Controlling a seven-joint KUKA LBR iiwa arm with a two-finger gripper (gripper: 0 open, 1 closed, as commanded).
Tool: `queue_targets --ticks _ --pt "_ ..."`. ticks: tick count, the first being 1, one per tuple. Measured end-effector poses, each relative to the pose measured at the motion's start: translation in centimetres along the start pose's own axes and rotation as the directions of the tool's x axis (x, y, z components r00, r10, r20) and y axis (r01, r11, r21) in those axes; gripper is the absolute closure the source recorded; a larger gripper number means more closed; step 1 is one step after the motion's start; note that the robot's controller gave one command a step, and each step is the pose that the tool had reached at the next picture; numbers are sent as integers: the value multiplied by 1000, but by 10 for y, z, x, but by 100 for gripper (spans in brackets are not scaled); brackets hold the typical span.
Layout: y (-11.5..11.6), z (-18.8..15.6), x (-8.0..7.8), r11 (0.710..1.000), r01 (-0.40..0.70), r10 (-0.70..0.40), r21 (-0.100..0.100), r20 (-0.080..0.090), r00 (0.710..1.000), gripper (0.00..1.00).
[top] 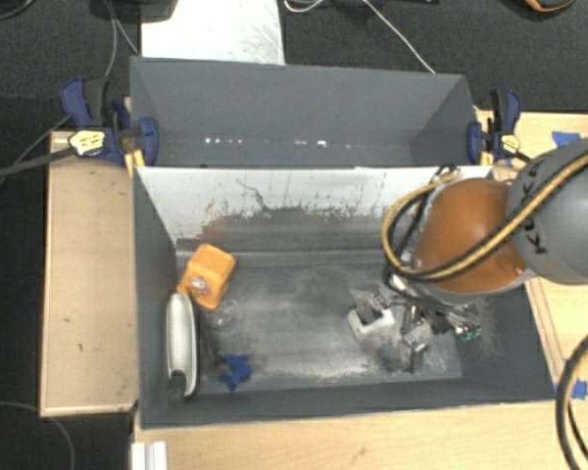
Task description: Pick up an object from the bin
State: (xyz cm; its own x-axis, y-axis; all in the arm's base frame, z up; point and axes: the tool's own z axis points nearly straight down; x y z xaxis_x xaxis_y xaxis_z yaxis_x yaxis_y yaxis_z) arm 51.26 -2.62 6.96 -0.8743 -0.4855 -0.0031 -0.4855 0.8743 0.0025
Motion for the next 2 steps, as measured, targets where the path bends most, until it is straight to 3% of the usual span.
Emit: queue_targets --ticks 1,2 --pt "-14 -65 -32 991 133 -134 13 13 991 0" --pt "4 -44 -35 988 154 -154 5 7 988 0"
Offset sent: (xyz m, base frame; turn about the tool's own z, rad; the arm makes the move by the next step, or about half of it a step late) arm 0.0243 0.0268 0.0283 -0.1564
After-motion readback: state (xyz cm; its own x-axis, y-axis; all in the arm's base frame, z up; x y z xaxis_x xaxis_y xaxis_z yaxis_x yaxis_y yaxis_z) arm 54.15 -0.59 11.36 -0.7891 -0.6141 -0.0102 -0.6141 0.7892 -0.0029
